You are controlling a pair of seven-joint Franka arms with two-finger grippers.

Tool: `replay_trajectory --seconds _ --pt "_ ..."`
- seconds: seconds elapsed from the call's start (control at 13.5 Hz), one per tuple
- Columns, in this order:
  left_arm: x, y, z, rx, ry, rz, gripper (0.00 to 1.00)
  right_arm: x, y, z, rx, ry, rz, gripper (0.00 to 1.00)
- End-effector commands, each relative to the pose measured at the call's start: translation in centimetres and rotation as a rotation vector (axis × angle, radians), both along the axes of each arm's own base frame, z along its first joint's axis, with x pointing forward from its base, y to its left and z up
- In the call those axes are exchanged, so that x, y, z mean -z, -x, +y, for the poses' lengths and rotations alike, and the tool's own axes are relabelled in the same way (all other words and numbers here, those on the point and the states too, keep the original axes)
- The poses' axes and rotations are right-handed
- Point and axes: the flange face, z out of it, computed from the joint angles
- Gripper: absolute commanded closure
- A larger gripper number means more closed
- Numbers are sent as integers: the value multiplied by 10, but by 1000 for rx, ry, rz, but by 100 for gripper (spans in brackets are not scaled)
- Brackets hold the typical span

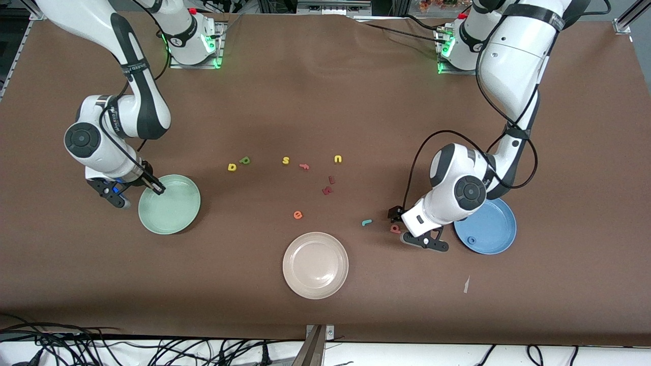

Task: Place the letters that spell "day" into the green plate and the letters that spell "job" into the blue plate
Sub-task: 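Drop the o on the blue plate while the right gripper drops y on green plate, then grasp the pink a with the left gripper while the right gripper grasps yellow a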

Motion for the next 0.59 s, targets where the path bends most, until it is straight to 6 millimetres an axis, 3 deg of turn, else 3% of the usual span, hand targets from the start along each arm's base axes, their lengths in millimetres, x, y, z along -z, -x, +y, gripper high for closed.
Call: replay_trajectory --seconds 0.0,0.15,0.3,0.37,0.52 --pt "3 -10 -10 -145 -29 6 0 1 0 0 -13 6 -9 37" --pt "6 -11 -12 -148 -41 1 0 1 1 0 -12 7 -6 15" --pt "20 -18 -8 -166 -54 -2 0 1 4 3 -13 4 0 10" --pt "20 -19 -13 -174 -55 -7 0 4 8 9 -9 1 12 1" --pt "27 -15 -22 -176 -83 -11 1 10 21 35 10 -22 29 1"
